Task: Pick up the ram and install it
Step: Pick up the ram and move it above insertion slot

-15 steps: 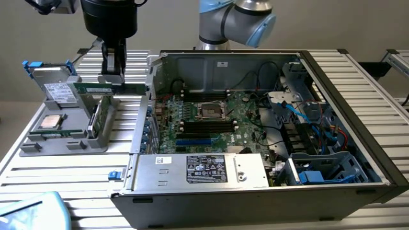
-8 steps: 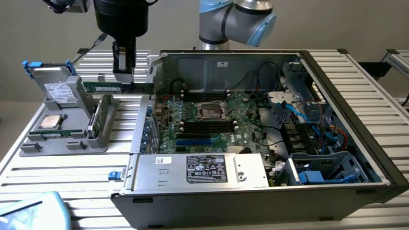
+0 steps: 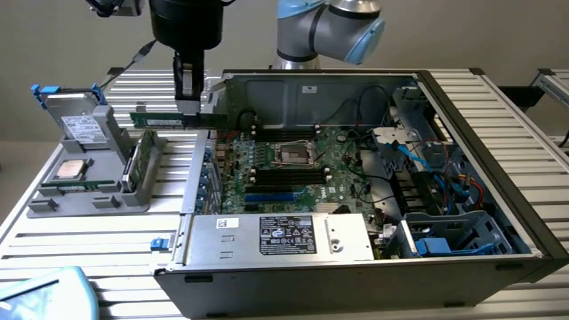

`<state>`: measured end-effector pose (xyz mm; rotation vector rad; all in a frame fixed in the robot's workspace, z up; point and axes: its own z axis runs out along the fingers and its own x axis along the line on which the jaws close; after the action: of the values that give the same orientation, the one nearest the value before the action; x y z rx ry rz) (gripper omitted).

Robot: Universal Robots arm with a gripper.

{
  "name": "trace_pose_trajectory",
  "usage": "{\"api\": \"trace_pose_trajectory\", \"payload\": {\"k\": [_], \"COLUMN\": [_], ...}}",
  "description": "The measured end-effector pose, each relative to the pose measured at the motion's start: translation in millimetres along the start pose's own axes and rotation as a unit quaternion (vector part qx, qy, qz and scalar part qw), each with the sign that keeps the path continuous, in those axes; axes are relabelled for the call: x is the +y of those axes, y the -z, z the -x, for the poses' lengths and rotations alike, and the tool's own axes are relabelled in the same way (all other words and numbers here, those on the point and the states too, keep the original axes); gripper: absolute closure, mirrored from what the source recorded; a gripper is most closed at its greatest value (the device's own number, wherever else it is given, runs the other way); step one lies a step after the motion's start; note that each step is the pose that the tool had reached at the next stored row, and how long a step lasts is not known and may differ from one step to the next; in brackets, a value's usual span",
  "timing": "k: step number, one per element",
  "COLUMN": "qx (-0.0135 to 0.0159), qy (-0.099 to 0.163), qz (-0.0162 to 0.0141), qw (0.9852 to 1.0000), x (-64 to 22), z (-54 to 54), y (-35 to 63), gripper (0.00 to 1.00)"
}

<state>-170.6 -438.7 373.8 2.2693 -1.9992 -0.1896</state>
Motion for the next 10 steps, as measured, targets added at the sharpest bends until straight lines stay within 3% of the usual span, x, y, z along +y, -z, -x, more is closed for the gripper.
{"api": "trace_pose_trajectory", "payload": {"k": [10], "qx": [0.0002], "qy": [0.0], "qz": [-0.0012], "qw": [1.0], "x": [-29.0], "z": [0.1], "y": [5.1], "gripper": [0.86]}}
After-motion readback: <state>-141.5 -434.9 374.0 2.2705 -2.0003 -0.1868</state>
